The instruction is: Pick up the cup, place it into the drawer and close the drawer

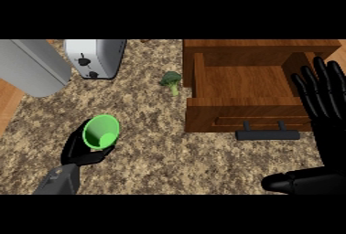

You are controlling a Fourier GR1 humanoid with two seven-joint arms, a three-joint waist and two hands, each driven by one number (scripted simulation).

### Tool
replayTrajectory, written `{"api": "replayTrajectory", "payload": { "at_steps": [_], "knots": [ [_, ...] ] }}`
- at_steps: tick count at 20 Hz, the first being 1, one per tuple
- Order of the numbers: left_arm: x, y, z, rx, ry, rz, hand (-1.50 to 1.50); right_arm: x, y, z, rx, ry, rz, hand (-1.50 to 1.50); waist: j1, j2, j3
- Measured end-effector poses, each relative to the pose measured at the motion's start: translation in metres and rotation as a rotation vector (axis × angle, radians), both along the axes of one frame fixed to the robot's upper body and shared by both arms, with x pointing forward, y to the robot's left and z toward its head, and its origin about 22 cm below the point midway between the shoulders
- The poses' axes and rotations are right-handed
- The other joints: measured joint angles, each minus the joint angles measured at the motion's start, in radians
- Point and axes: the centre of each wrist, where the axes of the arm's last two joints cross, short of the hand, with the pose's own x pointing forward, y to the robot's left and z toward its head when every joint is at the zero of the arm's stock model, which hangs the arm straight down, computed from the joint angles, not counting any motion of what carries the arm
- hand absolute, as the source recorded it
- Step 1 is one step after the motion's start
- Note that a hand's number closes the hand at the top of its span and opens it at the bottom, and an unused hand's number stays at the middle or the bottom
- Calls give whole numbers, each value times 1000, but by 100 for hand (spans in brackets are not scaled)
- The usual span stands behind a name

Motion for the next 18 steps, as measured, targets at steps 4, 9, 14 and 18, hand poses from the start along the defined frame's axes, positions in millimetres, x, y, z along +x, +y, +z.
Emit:
{"api": "replayTrajectory", "payload": {
  "at_steps": [4, 9, 14, 18],
  "knots": [
    [-2, -4, -1, 15, -47, 2, 150, -8, 2, -1, -4, 1, 1, -150, -1, -1, 0],
    [0, -4, 2, 39, -108, 62, 150, -3, 8, 1, 1, -6, -5, -150, 1, 0, 0],
    [-4, -14, -2, 32, -161, 212, 150, -3, 3, -5, -2, -3, -8, -150, 6, -1, 1],
    [1, -17, 4, 25, -212, 264, 150, -5, 1, -4, -3, -4, -10, -150, 8, -3, 1]
  ]
}}
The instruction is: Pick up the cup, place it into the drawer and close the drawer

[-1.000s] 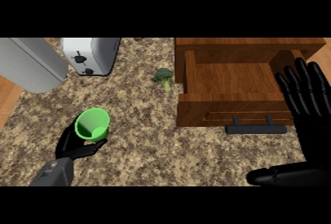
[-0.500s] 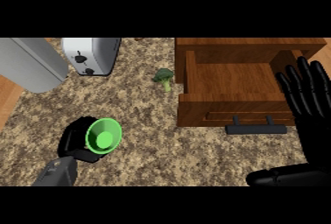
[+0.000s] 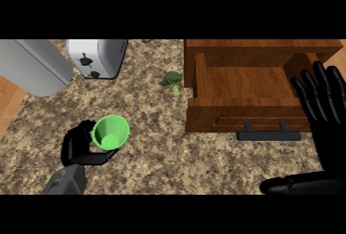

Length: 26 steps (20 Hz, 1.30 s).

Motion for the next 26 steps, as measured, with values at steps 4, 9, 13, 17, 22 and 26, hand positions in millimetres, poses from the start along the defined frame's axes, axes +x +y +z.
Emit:
{"api": "replayTrajectory", "payload": {
  "at_steps": [4, 9, 13, 17, 22, 26],
  "knots": [
    [12, -8, 16, -17, -75, -16, 150, -2, 3, 3, 2, 7, -7, -150, 5, -2, 1],
    [37, -28, 57, -2, -155, -119, 150, -6, -7, -3, -5, 17, -16, -150, 11, -6, 2],
    [45, -54, 92, -3, -197, -185, 150, 0, -9, -3, -3, 21, -15, -150, 12, -6, 2],
    [51, -73, 137, -15, -219, -222, 150, -1, -6, -3, -2, 22, -13, -150, 10, -5, 2],
    [61, -101, 185, -16, -244, -242, 150, -3, -4, -4, 2, 11, -13, -150, 2, -2, 1],
    [73, -123, 222, 1, -263, -254, 150, 1, -6, -8, -5, 19, -13, -150, -1, -2, 1]
  ]
}}
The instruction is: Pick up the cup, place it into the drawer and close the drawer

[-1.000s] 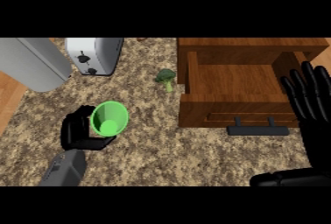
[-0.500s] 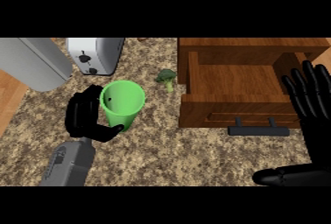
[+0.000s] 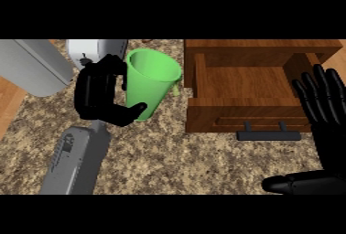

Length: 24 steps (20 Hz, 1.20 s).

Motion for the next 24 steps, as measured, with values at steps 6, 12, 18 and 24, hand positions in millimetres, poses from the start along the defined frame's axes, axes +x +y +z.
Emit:
{"api": "replayTrajectory", "payload": {
  "at_steps": [6, 12, 18, 24],
  "knots": [
    [22, -32, 42, 41, -5, 2, 150, 2, -1, 7, -6, -8, -1, -150, -5, 2, 0],
    [36, -57, 73, 86, 0, 4, 150, 1, -3, 1, -7, -7, -2, -150, -7, 2, 0],
    [57, -85, 89, 140, 25, -7, 150, 6, -2, 4, -4, -11, -1, -150, -11, 3, 0],
    [70, -108, 90, 176, 64, 4, 150, 12, -7, 2, -6, -4, 0, -150, -16, 5, 0]
  ]
}}
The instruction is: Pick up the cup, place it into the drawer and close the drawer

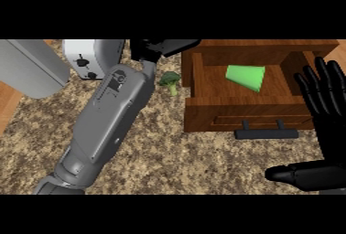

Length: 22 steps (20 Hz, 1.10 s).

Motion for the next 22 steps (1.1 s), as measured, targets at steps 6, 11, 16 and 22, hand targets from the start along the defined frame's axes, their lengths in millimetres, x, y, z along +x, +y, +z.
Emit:
{"api": "replayTrajectory", "payload": {
  "at_steps": [6, 11, 16, 22],
  "knots": [
    [9, -22, -8, 36, 33, 19, 150, -3, -6, 2, -2, -7, 3, -150, -13, 2, 0],
    [17, -33, -17, 65, 71, 32, 150, -6, -2, -1, -9, -13, 13, -150, -26, 5, 0],
    [20, -39, -30, 113, 99, 32, 150, -7, 5, -4, 2, -15, 22, -150, -38, 8, 0],
    [20, -48, -33, 199, 99, 37, 150, 0, 10, 0, 4, -21, 45, -150, -56, 13, 1]
  ]
}}
